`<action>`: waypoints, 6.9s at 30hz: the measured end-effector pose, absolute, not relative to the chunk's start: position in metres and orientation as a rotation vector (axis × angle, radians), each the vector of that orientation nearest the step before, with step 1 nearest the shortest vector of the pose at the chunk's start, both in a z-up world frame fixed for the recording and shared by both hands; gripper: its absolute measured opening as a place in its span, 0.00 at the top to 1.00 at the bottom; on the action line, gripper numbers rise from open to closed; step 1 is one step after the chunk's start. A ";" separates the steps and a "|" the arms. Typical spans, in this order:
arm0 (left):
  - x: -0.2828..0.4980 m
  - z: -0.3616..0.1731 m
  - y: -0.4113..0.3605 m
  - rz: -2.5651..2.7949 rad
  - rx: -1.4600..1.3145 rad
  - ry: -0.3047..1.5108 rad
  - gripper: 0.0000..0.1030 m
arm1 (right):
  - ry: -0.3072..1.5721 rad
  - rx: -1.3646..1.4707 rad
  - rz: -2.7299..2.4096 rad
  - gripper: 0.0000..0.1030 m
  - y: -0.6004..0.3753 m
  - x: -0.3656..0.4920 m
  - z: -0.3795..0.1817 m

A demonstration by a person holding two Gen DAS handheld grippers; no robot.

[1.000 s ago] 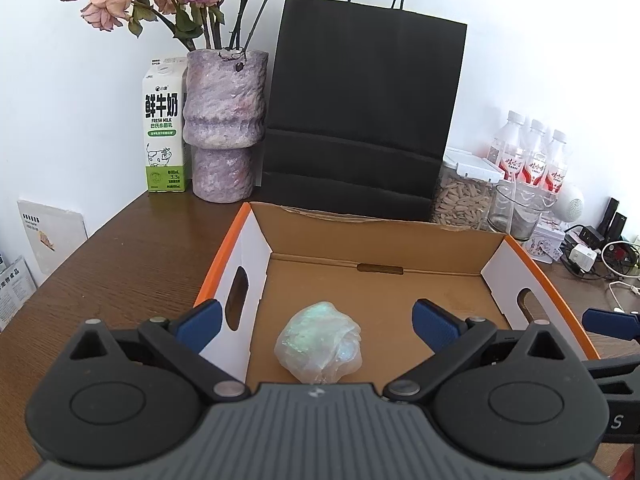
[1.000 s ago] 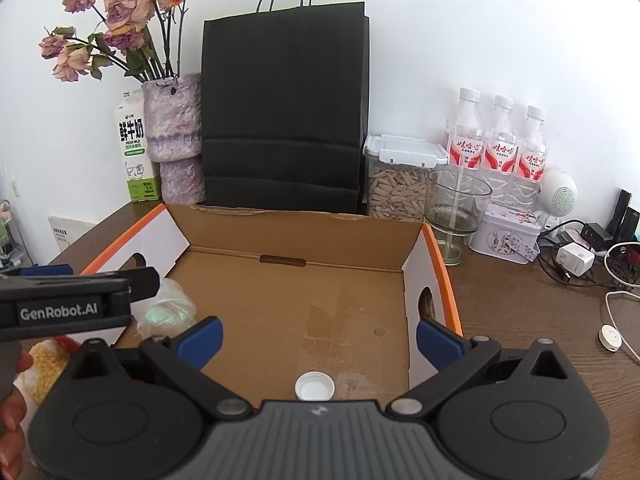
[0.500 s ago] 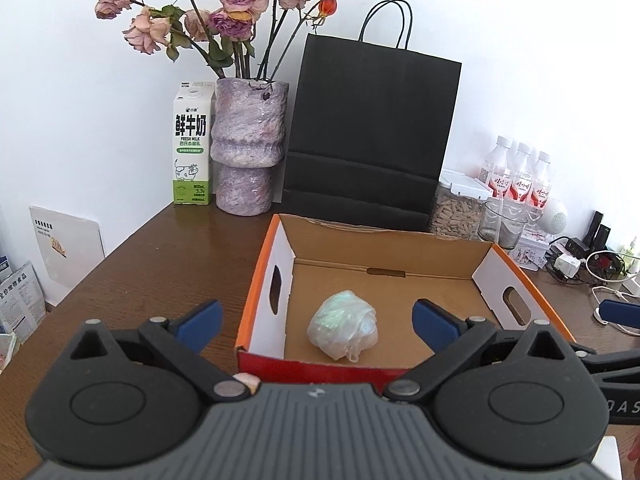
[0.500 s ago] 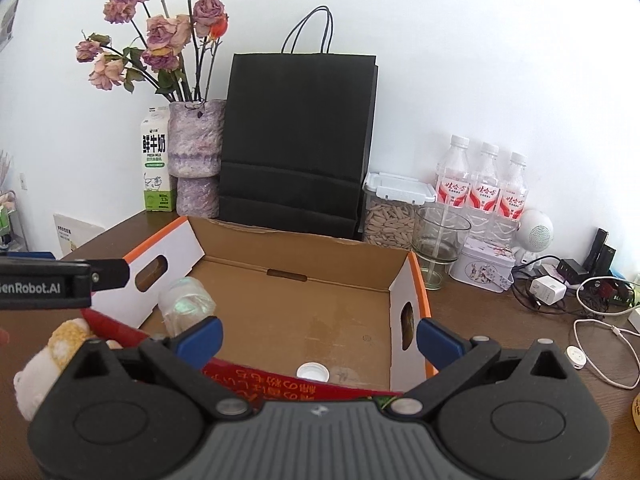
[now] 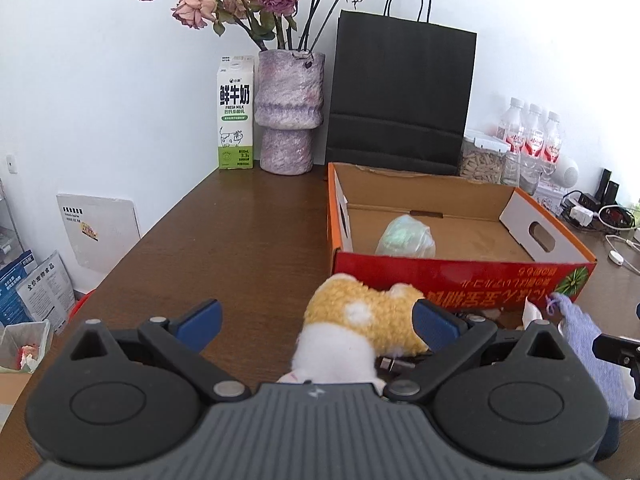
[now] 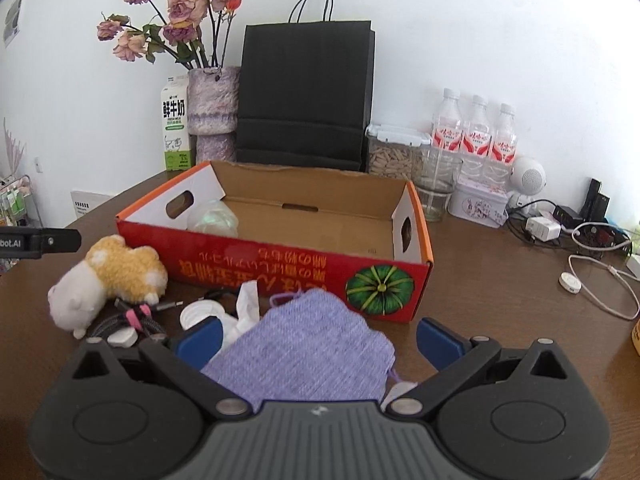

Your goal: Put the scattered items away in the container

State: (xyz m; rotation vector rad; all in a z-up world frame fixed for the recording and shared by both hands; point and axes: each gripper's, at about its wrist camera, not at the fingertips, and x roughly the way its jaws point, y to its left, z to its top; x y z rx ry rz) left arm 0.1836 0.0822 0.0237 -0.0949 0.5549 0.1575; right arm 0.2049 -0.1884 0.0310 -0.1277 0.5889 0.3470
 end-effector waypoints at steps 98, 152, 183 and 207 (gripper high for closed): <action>0.195 -0.036 0.097 0.094 -0.214 0.649 0.00 | 0.758 0.205 0.256 0.13 -0.191 0.286 0.016; 0.174 0.014 0.078 0.084 -0.199 0.493 0.65 | 0.485 0.253 0.438 0.80 -0.236 0.214 0.055; 0.202 -0.028 0.096 0.129 -0.202 0.721 0.46 | 0.505 0.274 0.459 0.80 -0.243 0.219 0.038; 0.253 0.077 0.060 0.010 -0.251 0.392 0.52 | 0.345 0.240 0.529 0.80 -0.199 0.284 0.111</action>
